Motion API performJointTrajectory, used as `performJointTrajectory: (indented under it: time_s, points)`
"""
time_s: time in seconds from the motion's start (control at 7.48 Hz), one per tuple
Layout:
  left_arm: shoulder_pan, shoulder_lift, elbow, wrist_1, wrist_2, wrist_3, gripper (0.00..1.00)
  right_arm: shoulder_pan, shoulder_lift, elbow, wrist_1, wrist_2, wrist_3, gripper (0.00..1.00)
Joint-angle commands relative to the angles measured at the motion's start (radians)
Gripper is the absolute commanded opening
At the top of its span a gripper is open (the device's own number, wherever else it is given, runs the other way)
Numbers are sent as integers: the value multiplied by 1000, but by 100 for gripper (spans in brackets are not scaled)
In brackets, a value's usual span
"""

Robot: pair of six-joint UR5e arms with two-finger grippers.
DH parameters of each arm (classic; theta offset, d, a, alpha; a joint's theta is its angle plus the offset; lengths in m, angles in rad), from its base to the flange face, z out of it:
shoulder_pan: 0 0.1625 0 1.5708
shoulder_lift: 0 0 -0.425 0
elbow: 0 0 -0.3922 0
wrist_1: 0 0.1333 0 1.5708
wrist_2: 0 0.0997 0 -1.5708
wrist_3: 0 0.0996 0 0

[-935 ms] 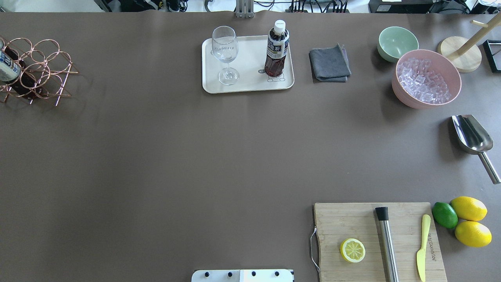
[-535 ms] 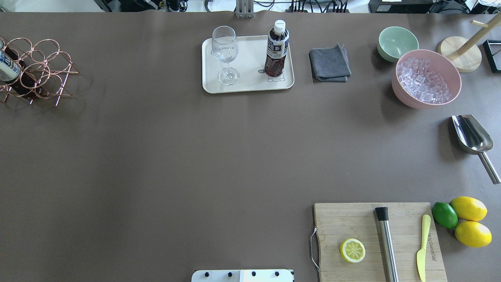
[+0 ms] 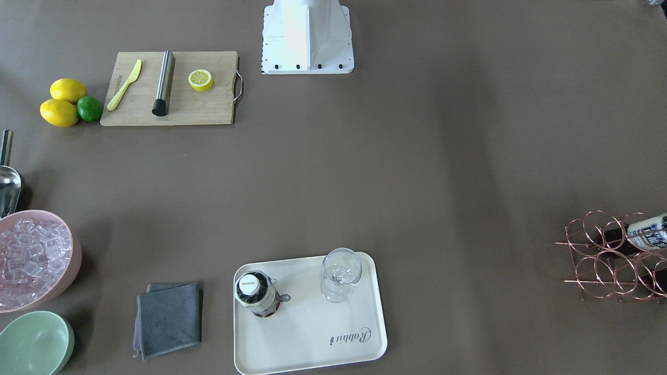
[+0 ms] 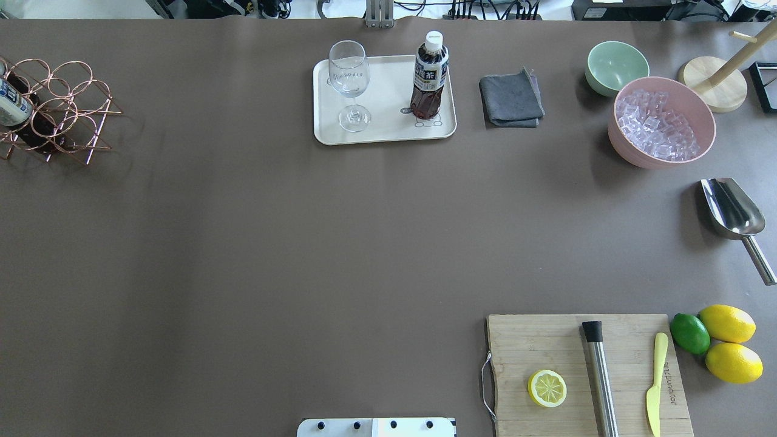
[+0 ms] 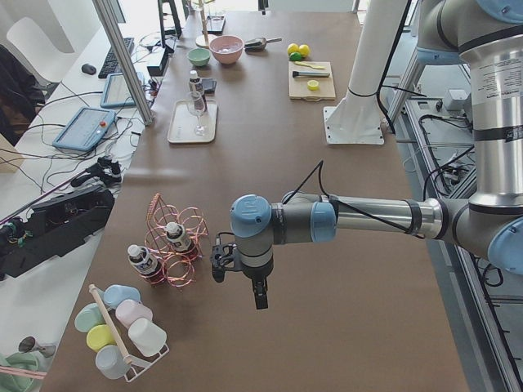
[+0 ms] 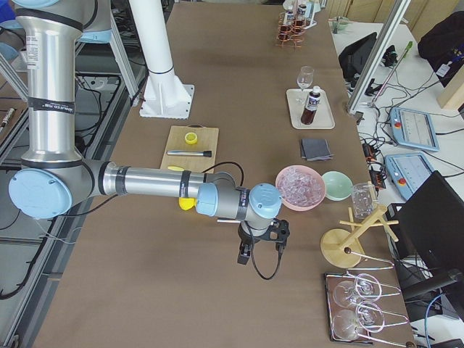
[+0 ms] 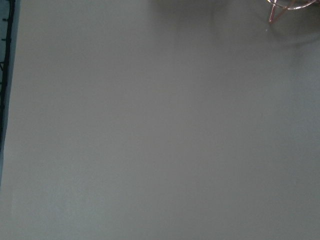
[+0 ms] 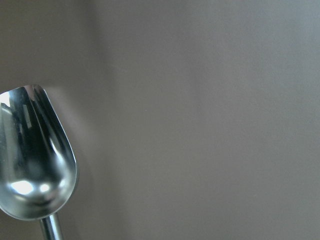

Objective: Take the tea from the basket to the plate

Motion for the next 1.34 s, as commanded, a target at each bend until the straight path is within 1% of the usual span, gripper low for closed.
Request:
performJointTrajectory:
  time_s: [0.0, 0.13, 0.27, 0.4, 0.53, 0.67, 0.8, 1.2]
  points:
    - [37, -5, 79, -141, -45, 2, 98, 6, 1, -7, 0, 6, -1, 100]
    - [25, -6, 90, -141, -98, 4, 98, 6, 1, -13, 0, 6, 0, 100]
    - [36, -28, 117, -144, -117, 4, 98, 6, 1, -15, 0, 8, -1, 100]
    - [43, -48, 98, -123, -125, 4, 98, 6, 1, -15, 0, 8, -6, 100]
    - [39, -38, 53, -103, -166, 1, 98, 6, 2, -17, 0, 8, -6, 100]
    - [45, -51, 27, -25, -183, 1, 98, 6, 1, -17, -1, 8, -6, 100]
    - [51, -91, 28, -5, -179, 2, 98, 6, 2, -17, 0, 8, -6, 100]
    - [52, -104, 28, -6, -176, 2, 98, 6, 5, -18, 0, 8, -4, 100]
